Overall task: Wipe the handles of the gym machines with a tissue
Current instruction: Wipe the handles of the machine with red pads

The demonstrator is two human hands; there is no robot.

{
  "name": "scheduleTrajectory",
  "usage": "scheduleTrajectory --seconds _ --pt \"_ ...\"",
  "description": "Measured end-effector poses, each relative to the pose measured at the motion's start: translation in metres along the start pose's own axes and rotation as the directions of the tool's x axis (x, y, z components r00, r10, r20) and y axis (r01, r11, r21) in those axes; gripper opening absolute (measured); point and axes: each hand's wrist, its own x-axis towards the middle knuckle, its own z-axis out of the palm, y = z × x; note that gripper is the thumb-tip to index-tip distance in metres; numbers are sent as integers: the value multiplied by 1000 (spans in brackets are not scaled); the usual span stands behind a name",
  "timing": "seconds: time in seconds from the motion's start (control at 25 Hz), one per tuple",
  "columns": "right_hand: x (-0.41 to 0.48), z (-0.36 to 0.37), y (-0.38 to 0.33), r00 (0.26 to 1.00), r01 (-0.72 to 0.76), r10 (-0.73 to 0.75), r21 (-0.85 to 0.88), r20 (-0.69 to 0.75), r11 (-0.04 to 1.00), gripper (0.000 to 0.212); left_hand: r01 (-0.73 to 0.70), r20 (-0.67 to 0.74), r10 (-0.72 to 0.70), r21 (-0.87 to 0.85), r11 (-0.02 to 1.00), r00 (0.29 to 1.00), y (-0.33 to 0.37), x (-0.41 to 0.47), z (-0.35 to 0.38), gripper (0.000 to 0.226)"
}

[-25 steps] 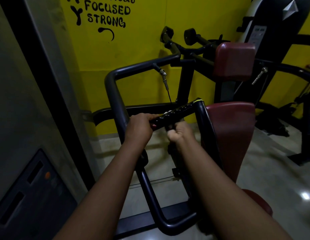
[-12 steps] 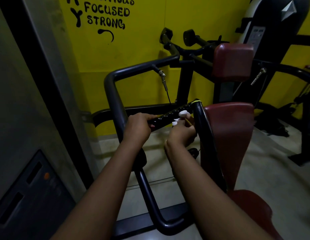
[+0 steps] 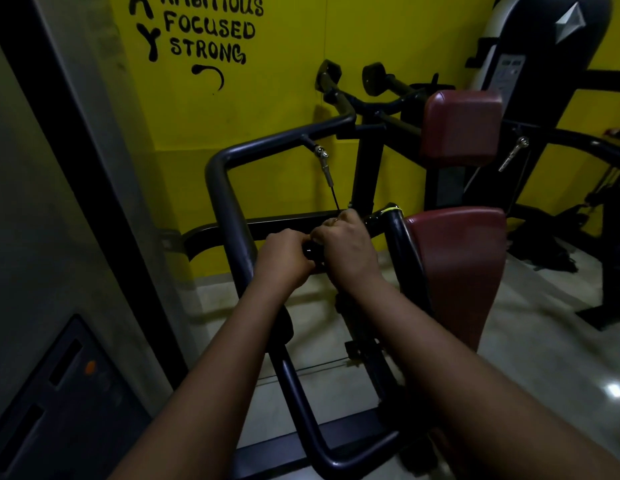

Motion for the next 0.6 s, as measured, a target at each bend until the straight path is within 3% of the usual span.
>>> scheduleTrajectory --seconds 0.12,0.28,0.36,0.44,0.52,0.6 --pt "21 -29 15 963 146 -150 35 225 989 18 30 38 -30 13 999 999 4 2 2 41" --pt "65 -69 27 867 194 -105 -136 488 971 11 23 5 -22 -177 984 1000 13 1 2 51" --pt "79 -77 43 735 22 -57 61 676 998 16 38 -17 -44 -270 962 999 21 1 4 43" --pt "86 -75 66 602 -233 -164 368 781 900 22 61 -32 -76 -327 943 997 30 4 8 37" --pt "91 -69 94 580 -273 -322 551 748 788 26 135 -12 -159 -469 873 987 35 9 10 34" --pt "98 -62 113 555 -192 -432 615 711 765 27 212 32 -239 -585 783 971 34 11 12 35"
